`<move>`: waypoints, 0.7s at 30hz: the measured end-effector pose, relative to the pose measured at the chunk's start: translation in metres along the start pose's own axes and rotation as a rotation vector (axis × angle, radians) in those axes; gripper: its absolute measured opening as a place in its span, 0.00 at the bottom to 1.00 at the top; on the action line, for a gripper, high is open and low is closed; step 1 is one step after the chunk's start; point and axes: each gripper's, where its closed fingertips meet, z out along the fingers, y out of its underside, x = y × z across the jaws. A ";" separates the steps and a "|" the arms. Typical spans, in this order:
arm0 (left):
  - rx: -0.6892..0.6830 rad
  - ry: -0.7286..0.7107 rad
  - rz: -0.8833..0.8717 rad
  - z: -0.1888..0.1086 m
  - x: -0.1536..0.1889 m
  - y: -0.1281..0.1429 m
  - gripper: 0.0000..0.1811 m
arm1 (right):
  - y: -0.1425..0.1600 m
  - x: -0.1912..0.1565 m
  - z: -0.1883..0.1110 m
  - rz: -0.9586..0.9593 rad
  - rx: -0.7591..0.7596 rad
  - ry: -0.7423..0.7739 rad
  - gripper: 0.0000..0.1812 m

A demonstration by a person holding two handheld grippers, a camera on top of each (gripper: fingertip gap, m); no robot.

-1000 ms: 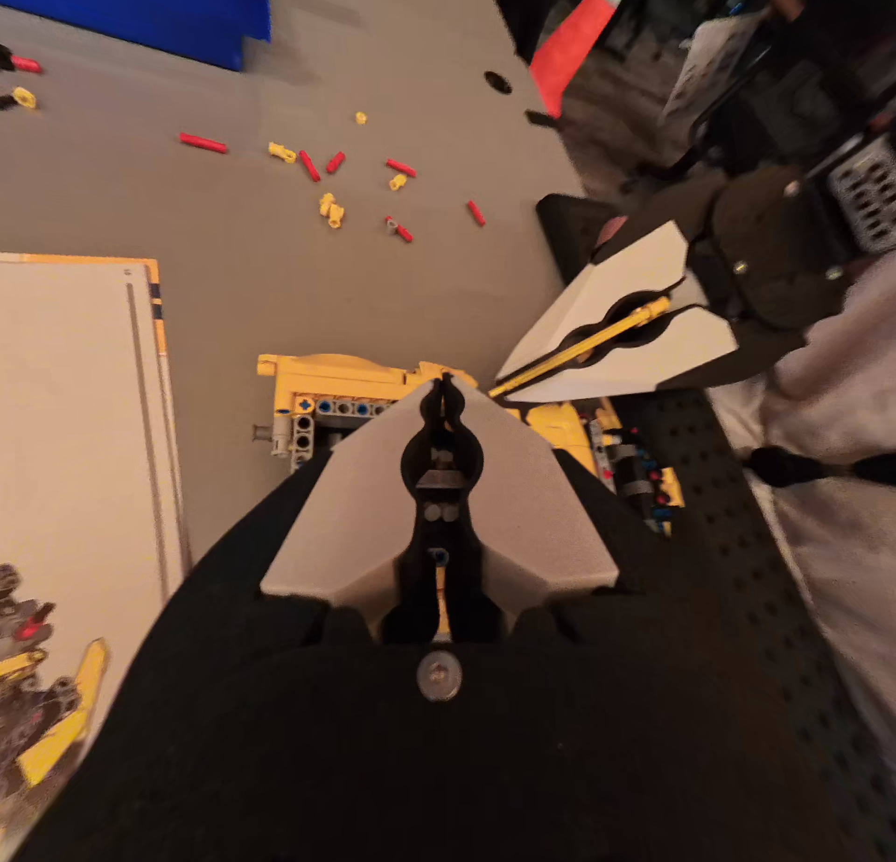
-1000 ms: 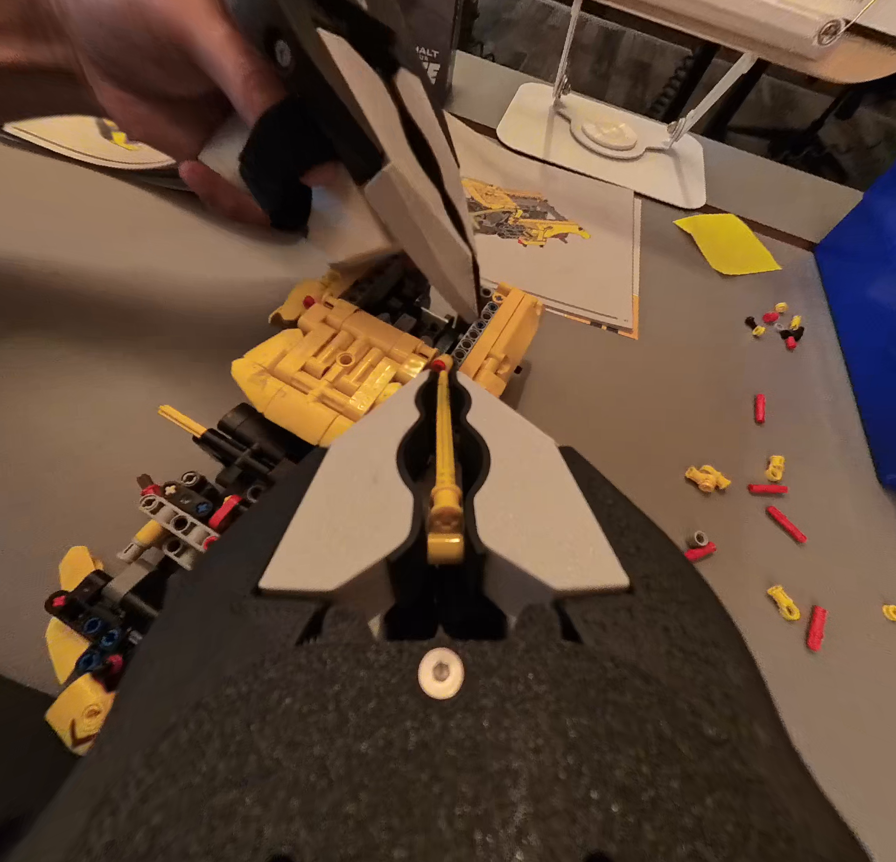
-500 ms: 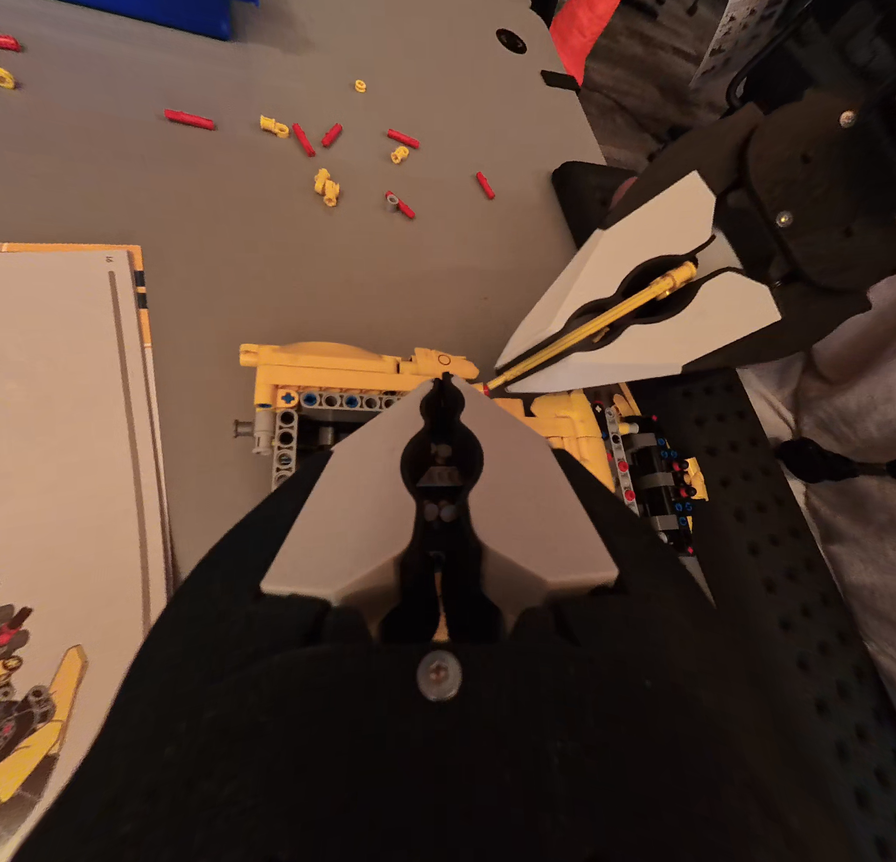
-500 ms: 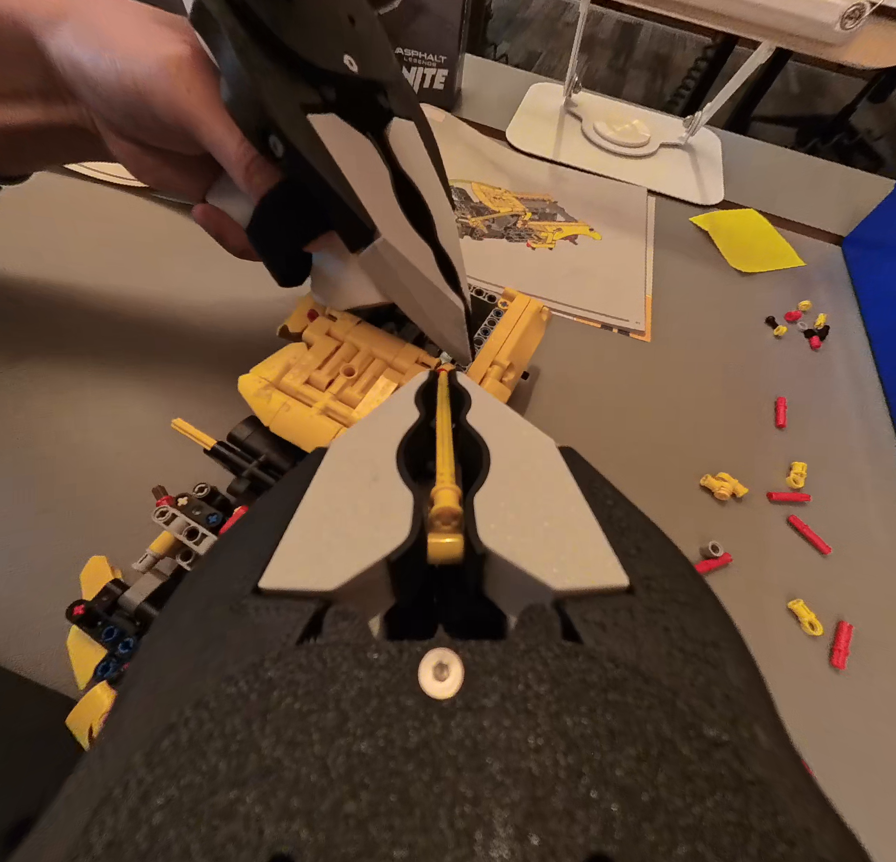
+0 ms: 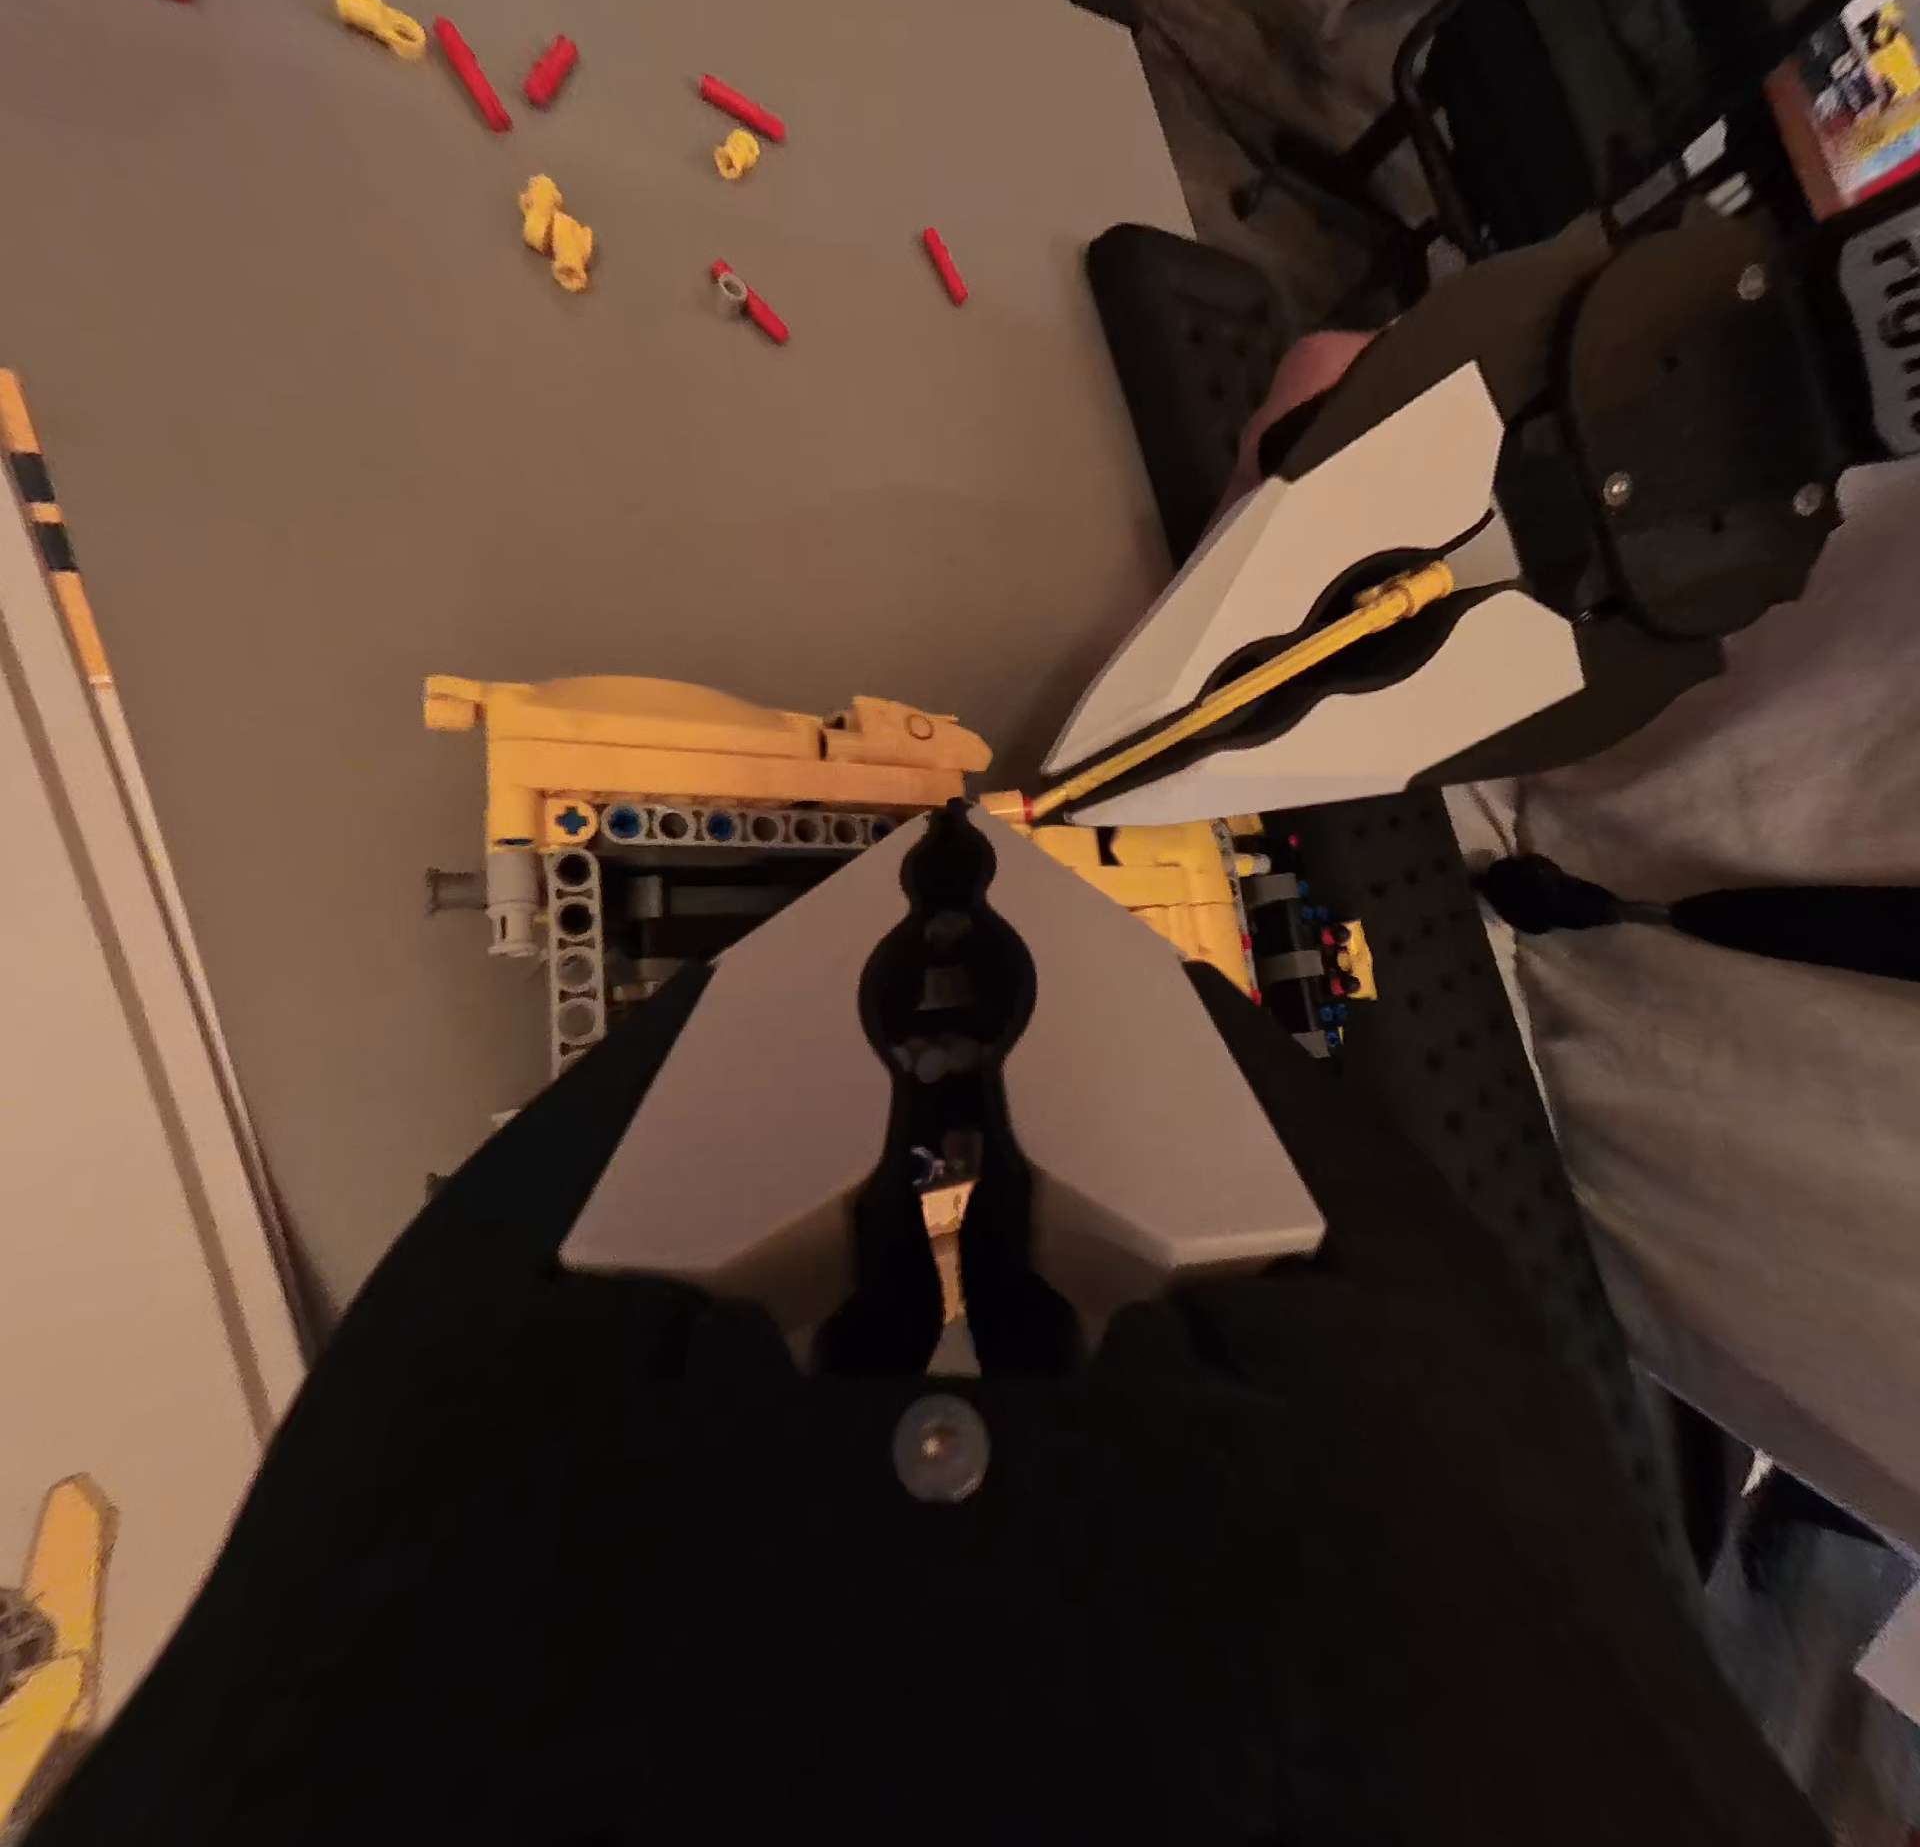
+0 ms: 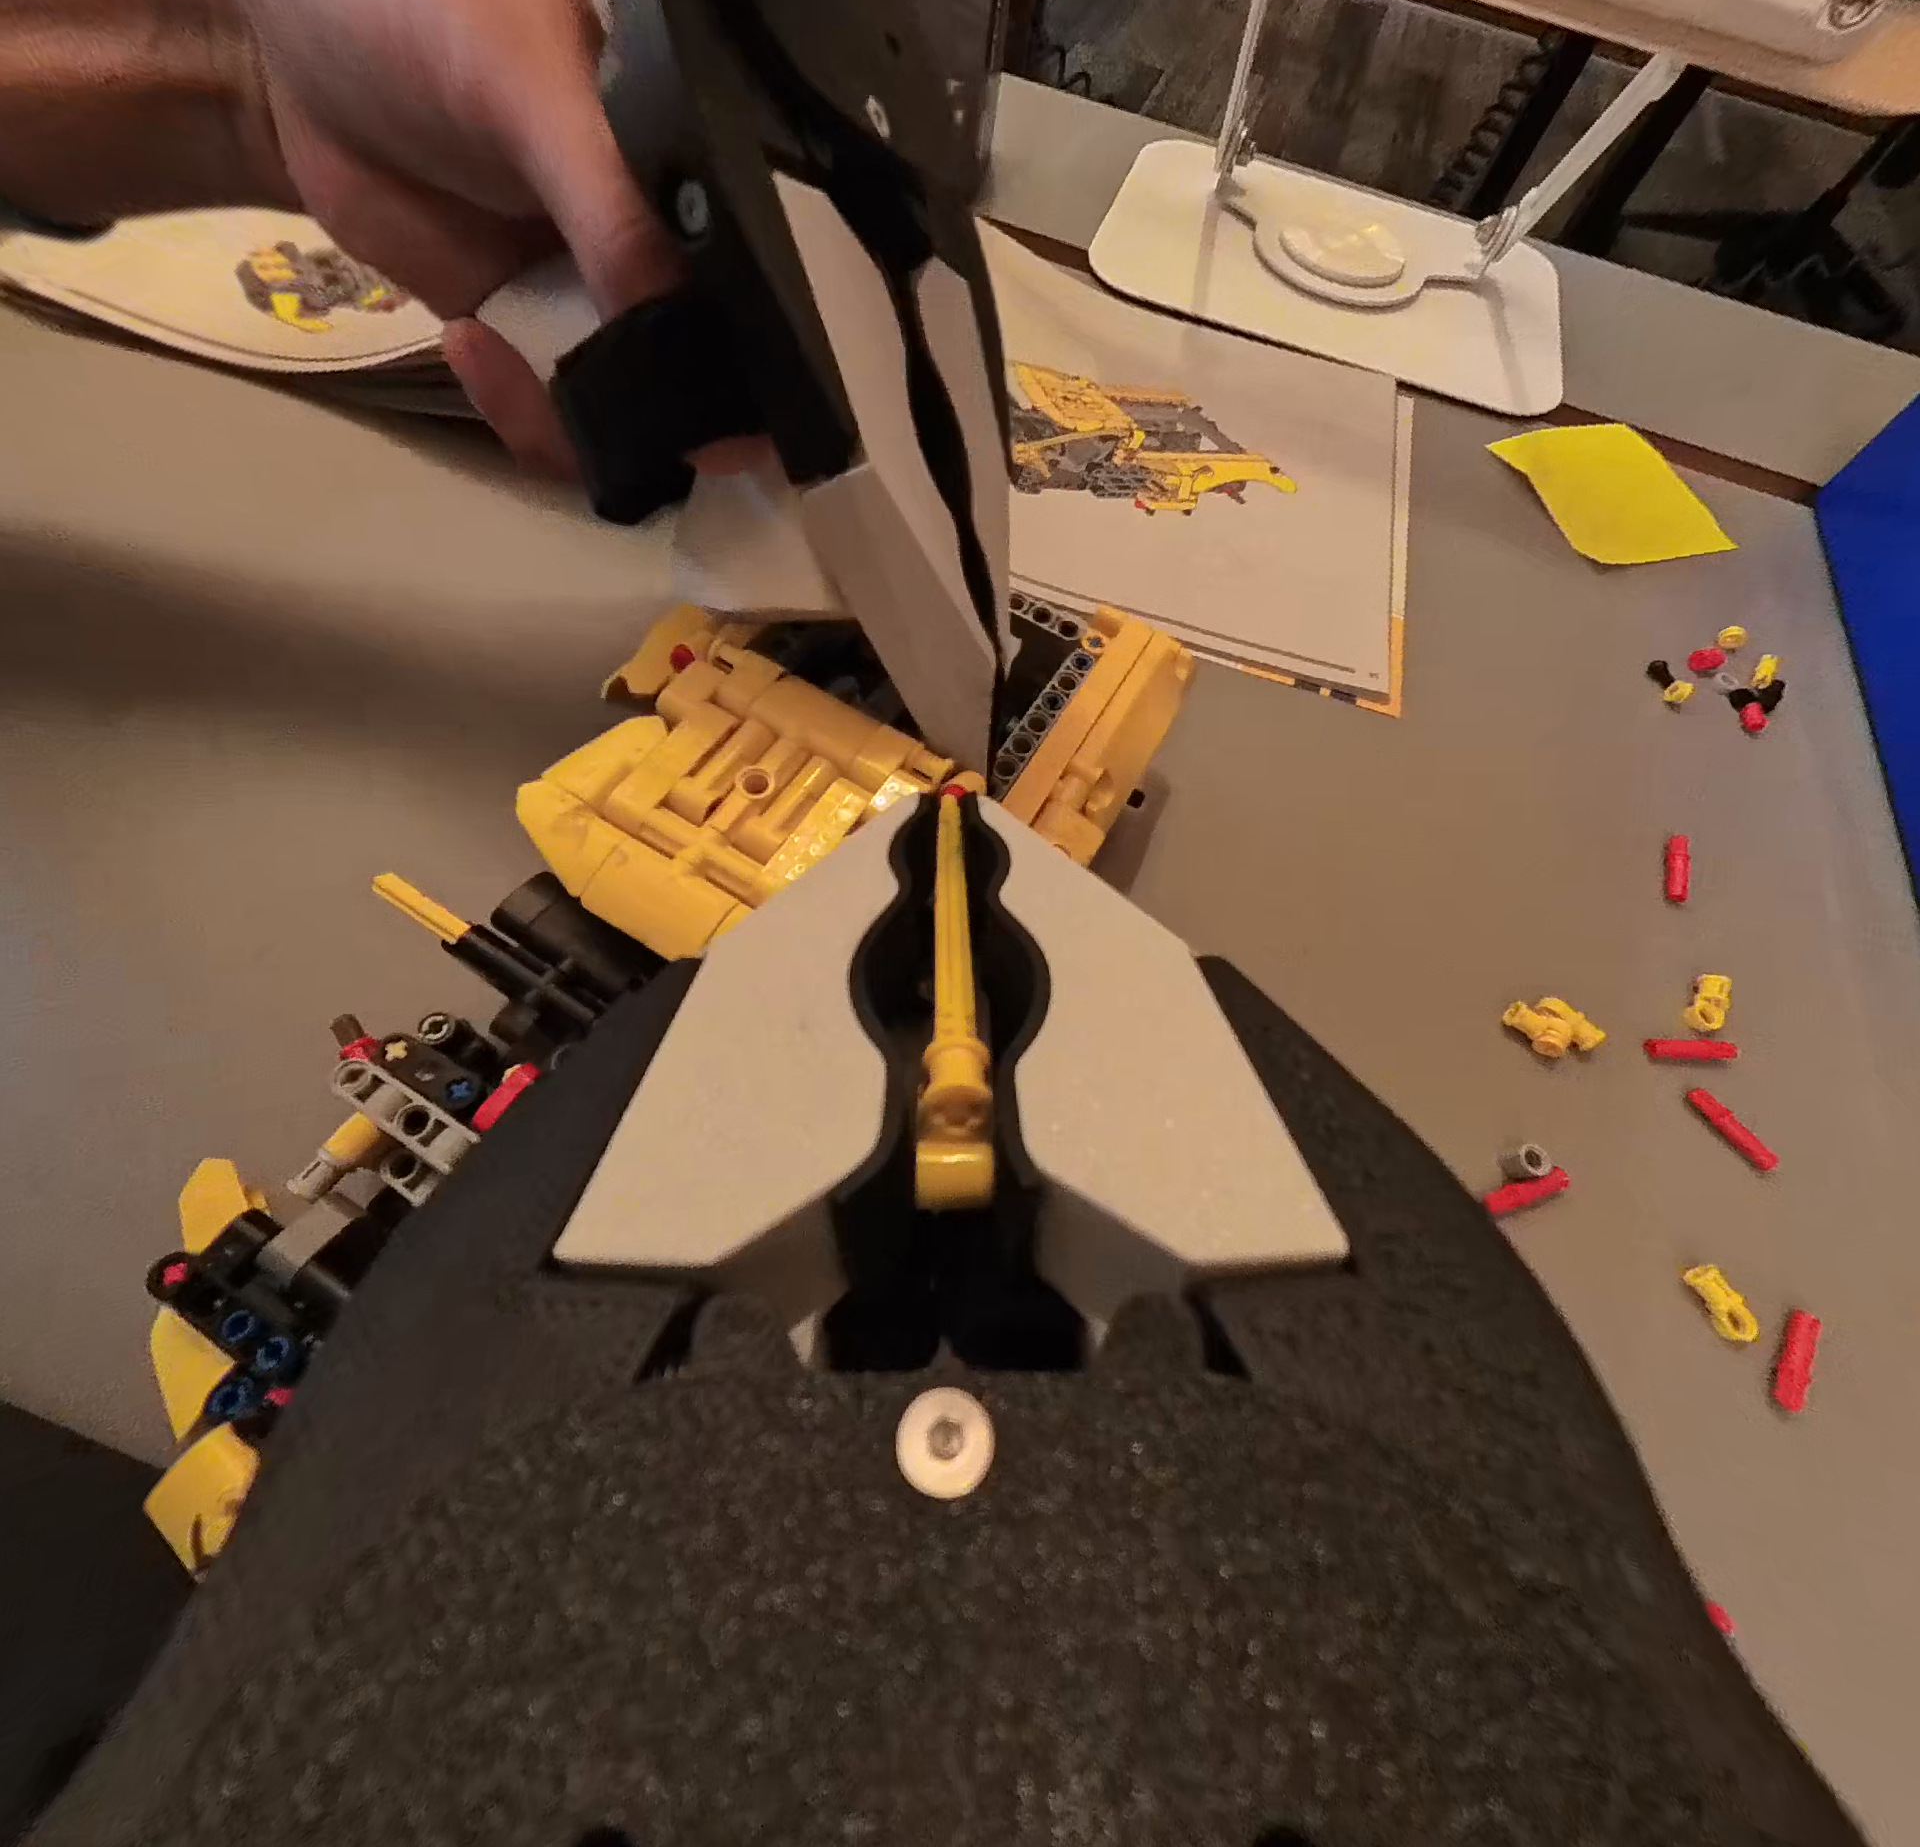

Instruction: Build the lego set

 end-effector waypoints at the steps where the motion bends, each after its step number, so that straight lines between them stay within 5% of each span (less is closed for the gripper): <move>1: -0.017 0.001 0.008 0.001 0.000 0.000 0.00 | 0.000 0.000 0.000 0.007 0.001 0.001 0.02; 7: -0.049 0.082 0.010 0.003 0.003 0.003 0.00 | -0.001 -0.006 -0.002 -0.024 0.031 0.020 0.02; 16: -0.033 0.011 0.056 0.006 0.003 0.005 0.00 | 0.002 -0.008 -0.005 -0.252 0.017 0.018 0.02; 21: 0.100 -0.088 0.017 -0.003 -0.002 0.002 0.00 | 0.001 -0.010 -0.004 -0.054 0.030 -0.077 0.02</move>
